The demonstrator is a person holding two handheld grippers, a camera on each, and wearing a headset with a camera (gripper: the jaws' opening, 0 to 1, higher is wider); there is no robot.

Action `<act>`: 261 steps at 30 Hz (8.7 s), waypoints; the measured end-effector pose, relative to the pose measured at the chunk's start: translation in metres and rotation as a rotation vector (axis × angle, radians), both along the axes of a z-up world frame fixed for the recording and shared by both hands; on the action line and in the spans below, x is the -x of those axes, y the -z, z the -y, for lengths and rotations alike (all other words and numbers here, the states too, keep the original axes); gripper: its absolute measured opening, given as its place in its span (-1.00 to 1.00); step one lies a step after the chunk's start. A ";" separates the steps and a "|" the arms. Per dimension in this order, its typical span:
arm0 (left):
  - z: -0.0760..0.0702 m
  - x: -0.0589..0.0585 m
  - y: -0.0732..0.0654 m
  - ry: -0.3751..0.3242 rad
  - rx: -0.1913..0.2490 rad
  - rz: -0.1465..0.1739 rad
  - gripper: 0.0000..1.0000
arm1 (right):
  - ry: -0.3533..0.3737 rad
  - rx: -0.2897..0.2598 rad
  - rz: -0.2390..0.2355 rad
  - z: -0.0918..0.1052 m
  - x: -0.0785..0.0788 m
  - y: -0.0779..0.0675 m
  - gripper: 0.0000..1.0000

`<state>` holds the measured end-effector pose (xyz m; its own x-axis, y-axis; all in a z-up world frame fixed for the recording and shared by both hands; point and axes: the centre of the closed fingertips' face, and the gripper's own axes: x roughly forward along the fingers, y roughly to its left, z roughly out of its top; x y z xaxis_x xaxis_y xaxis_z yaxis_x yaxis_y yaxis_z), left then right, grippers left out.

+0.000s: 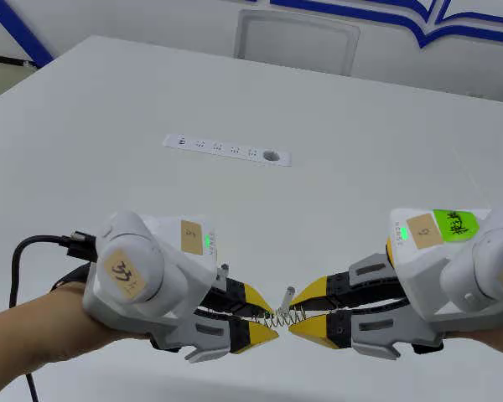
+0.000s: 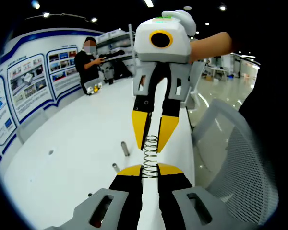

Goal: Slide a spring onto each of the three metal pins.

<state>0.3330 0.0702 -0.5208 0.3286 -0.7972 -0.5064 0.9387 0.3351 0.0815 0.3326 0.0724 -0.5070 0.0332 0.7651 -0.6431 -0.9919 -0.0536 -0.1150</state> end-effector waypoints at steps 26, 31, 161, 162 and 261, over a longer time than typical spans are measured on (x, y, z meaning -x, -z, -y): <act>0.000 0.005 0.008 -0.016 0.014 -0.037 -0.80 | 0.013 -0.148 -0.093 -0.032 0.015 -0.019 -0.77; 0.003 0.003 0.005 -0.027 0.033 -0.037 -0.80 | 0.013 -0.166 -0.081 -0.039 0.015 -0.022 -0.77; -0.089 -0.037 0.006 -0.371 0.108 -0.055 0.80 | 0.493 -0.004 -0.113 0.000 -0.107 0.110 -0.77; -0.088 -0.037 0.006 -0.368 0.106 -0.053 0.79 | 0.492 -0.002 -0.111 0.000 -0.107 0.112 -0.77; -0.104 -0.033 0.034 -0.400 0.097 -0.104 0.55 | 0.300 0.142 -0.161 -0.064 -0.070 0.142 -0.78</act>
<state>0.3658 0.1745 -0.5549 0.5728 -0.6631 -0.4818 0.7348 0.6759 -0.0567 0.4025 0.1360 -0.6493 0.1317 0.6395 -0.7574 -0.9708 0.2379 0.0320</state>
